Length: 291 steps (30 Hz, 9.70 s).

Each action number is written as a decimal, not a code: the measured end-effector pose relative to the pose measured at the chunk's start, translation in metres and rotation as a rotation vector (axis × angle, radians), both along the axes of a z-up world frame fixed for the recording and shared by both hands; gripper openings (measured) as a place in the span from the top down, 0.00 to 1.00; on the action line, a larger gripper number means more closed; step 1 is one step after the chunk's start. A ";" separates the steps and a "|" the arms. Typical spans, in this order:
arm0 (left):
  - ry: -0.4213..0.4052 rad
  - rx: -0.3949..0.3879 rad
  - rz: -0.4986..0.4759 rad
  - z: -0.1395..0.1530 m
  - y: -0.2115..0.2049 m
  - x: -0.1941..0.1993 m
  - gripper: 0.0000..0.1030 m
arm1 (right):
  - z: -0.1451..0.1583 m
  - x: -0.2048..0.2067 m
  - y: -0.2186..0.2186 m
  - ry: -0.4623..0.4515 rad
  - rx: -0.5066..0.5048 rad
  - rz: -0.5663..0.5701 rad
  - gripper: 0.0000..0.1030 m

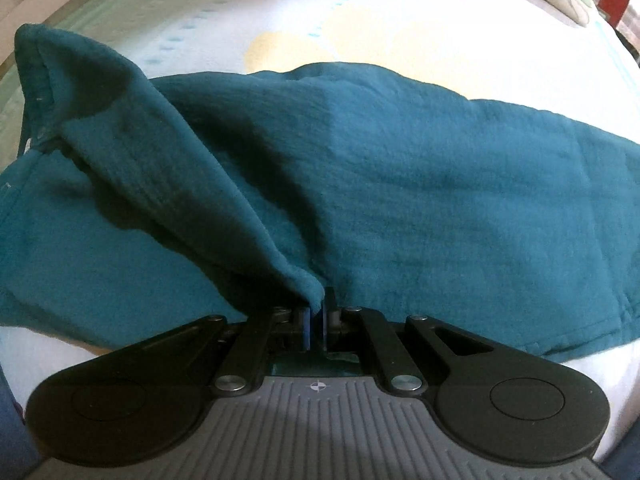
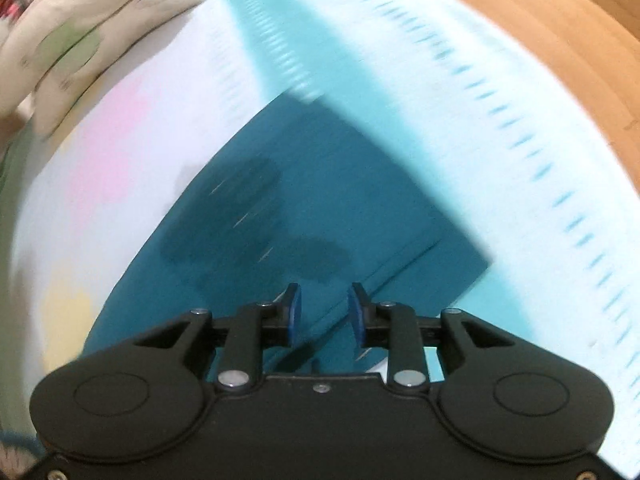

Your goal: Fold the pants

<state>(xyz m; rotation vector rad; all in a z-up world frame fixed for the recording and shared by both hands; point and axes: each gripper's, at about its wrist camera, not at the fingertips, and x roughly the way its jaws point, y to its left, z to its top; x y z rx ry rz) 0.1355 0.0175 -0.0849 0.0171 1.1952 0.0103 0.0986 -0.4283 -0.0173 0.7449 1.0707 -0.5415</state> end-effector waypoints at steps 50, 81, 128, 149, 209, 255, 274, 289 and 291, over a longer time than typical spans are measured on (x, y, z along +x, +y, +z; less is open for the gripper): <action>-0.107 0.005 -0.158 0.047 0.012 -0.073 0.84 | 0.003 -0.033 0.019 -0.033 -0.120 -0.071 0.59; 0.016 -0.247 -0.031 0.042 0.093 -0.050 0.77 | -0.075 0.023 0.294 0.021 -0.053 0.725 0.64; -0.008 -0.071 0.176 0.058 0.301 0.083 0.77 | -0.052 0.012 0.620 -0.683 -0.797 1.829 0.48; -0.095 -0.019 0.075 0.097 0.275 0.079 0.77 | -0.064 0.035 0.612 -0.339 0.327 1.517 0.87; -0.083 0.006 -0.033 -0.004 0.132 -0.011 0.77 | -0.054 0.176 0.447 -0.378 0.043 1.316 0.92; -0.044 0.100 0.062 -0.004 0.099 -0.009 0.78 | -0.042 0.014 -0.019 -0.021 -0.271 0.391 0.48; -0.048 -0.180 -0.287 0.017 -0.065 -0.012 0.78 | -0.026 -0.026 -0.019 -0.053 -0.249 0.394 0.93; 0.059 -0.125 -0.363 -0.016 -0.085 -0.015 0.77 | -0.036 0.006 -0.046 -0.207 -0.273 0.397 0.33; 0.056 -0.123 -0.358 -0.013 -0.086 -0.018 0.77 | -0.045 0.025 -0.049 -0.197 -0.274 0.406 0.33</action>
